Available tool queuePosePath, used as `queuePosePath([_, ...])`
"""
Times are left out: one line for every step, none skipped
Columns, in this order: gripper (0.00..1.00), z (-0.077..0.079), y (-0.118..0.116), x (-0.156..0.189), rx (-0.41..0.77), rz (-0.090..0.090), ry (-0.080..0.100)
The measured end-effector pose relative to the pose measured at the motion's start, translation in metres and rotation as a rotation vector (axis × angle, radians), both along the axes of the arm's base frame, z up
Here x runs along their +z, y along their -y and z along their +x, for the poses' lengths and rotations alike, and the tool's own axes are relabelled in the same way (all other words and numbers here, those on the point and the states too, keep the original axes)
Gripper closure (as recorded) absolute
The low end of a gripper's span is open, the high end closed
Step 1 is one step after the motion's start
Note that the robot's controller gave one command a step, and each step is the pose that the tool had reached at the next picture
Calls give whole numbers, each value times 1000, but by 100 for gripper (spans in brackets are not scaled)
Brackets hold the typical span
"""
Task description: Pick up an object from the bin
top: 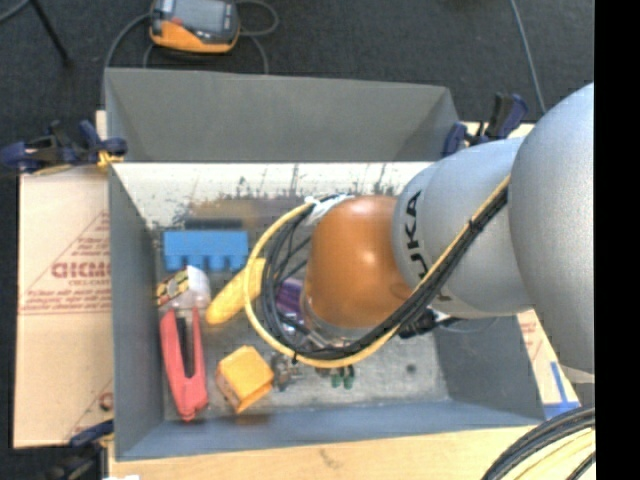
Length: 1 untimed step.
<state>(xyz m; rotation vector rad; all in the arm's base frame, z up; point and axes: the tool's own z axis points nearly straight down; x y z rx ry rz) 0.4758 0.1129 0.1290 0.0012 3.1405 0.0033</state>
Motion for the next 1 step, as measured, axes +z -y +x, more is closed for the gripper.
queuePosePath([100, 22, -12, -2, -1, 0, 0])
